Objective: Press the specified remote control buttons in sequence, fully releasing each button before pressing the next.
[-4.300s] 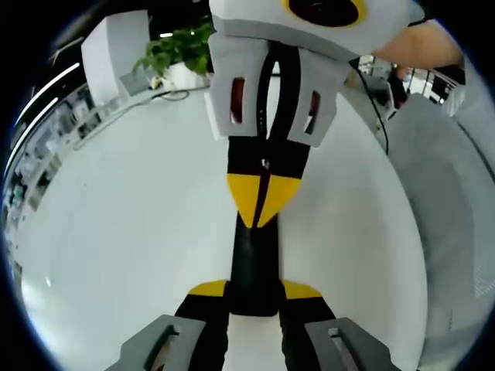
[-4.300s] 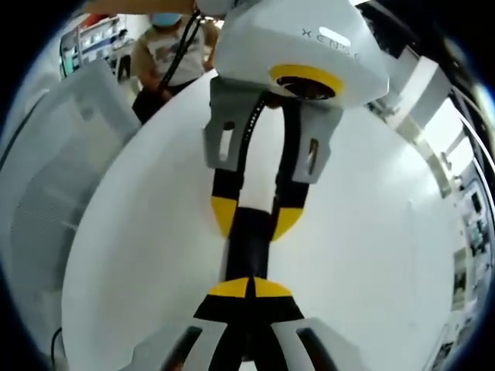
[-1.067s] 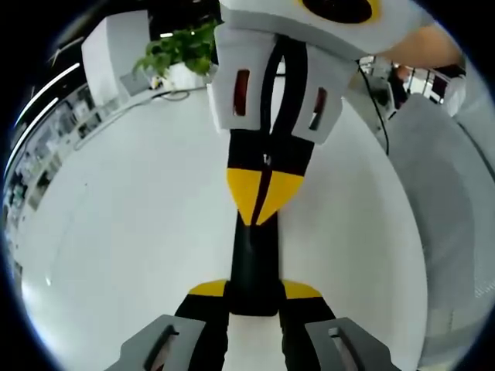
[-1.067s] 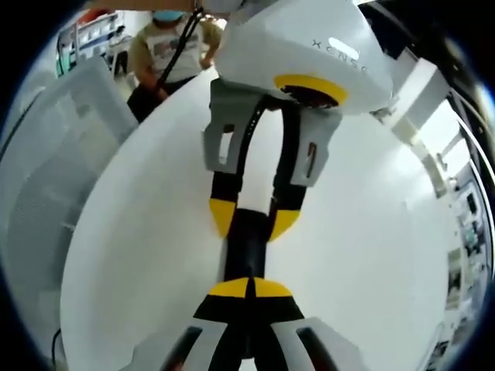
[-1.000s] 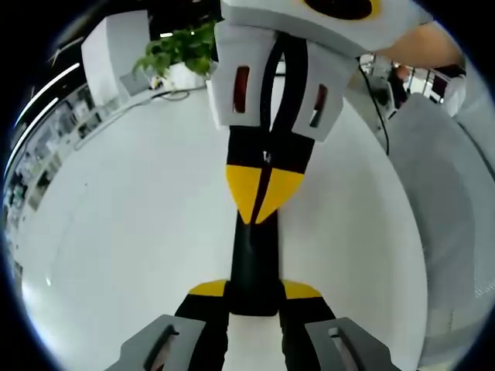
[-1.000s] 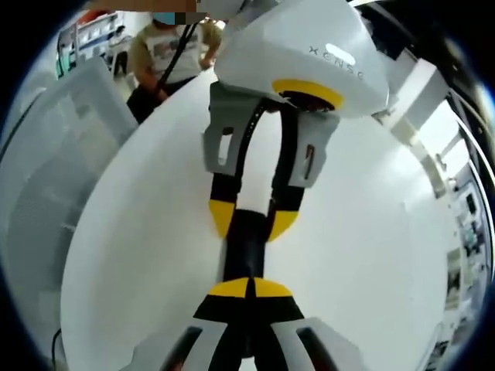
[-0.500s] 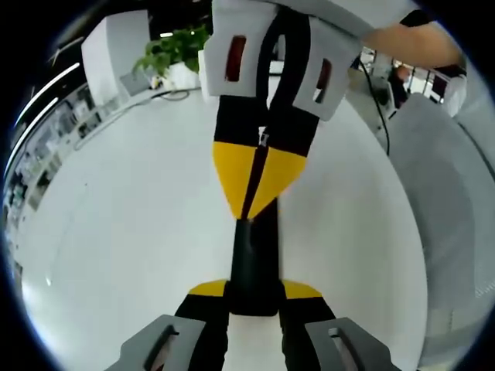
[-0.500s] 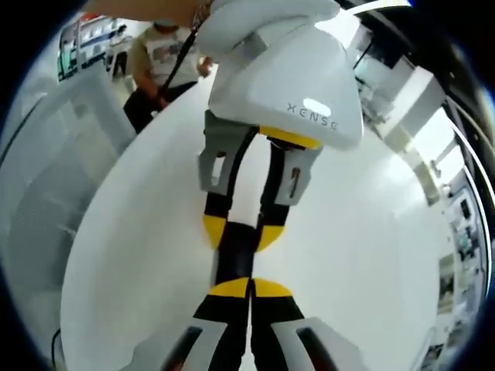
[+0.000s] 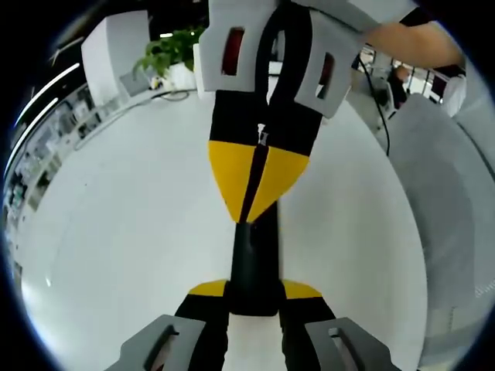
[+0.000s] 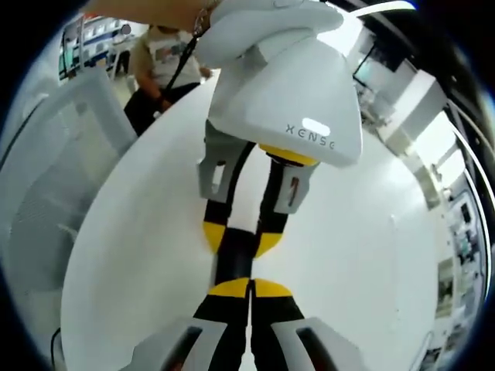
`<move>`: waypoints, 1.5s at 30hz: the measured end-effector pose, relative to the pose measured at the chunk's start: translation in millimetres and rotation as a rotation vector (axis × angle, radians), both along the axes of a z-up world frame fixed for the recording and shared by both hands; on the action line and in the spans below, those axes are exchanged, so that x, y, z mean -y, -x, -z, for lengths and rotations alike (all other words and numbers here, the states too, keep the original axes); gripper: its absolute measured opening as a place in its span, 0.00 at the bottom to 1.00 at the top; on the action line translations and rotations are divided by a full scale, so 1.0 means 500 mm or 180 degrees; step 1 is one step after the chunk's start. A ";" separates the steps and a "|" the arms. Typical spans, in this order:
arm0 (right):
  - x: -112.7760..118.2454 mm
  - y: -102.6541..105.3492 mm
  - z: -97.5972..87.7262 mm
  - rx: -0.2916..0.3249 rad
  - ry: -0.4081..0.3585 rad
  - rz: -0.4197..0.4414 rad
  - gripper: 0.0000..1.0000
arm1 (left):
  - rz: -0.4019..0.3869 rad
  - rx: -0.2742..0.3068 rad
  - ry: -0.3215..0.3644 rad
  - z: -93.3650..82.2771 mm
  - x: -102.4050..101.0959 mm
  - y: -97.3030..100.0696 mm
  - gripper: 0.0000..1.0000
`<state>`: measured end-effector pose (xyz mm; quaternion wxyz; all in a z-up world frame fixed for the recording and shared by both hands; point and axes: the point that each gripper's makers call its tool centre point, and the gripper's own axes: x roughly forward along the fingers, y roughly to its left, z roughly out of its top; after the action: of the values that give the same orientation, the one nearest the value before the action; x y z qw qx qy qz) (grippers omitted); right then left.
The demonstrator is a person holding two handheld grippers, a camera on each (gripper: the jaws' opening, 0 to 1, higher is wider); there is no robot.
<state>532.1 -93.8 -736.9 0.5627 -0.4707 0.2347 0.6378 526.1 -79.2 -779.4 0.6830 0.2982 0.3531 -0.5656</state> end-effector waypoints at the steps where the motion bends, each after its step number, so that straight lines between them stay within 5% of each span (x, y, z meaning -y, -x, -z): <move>1: 0.000 0.000 0.002 -0.0008 0.0005 0.0002 0.00 | 0.0001 0.0001 0.0001 0.000 0.000 0.000 0.24; 45: 0.002 0.010 0.064 -0.0188 0.0139 -0.0057 0.00 | 0.0001 0.0009 0.0045 -0.001 0.000 -0.001 0.24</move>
<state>527.3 -94.7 -768.8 0.5394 -0.4660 0.2609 0.6511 526.7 -79.2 -779.1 0.6855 0.2943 0.3481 -0.5677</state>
